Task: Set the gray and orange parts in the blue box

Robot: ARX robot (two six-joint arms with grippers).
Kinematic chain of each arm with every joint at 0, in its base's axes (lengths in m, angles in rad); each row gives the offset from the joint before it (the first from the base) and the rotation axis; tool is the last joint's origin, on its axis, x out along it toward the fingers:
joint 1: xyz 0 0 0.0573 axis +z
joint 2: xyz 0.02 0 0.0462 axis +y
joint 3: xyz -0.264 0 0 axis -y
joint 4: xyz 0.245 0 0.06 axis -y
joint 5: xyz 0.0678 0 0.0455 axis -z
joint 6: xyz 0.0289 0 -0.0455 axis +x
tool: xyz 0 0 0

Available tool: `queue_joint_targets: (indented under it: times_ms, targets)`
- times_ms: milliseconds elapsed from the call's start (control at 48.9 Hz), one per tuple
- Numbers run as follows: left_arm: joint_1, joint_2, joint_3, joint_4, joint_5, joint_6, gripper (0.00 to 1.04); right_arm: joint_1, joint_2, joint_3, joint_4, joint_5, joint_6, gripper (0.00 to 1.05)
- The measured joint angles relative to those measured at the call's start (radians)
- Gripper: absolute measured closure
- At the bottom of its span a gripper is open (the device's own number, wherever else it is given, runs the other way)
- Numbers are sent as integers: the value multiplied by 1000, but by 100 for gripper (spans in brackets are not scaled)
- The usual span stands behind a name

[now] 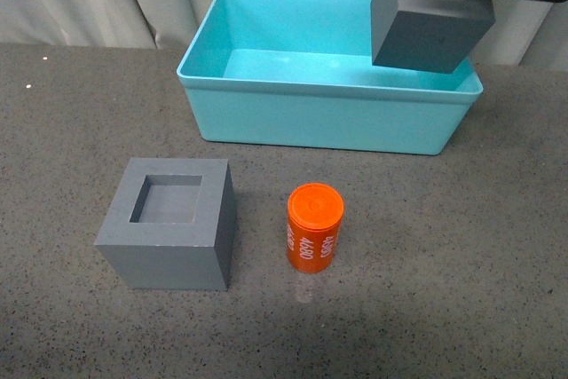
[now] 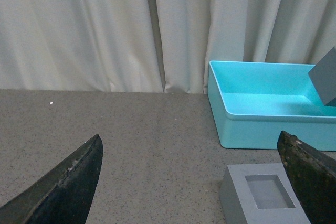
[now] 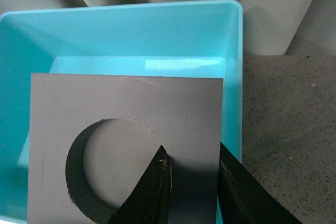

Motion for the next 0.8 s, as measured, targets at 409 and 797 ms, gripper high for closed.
queue_joint_targets:
  times_ms: [409,797]
  targets:
    - [0,0,0,0,0,0,7,31,244,222,-192,2,11,87]
    - [0,0,0,0,0,0,7,42,322,327,-315,27,5,87]
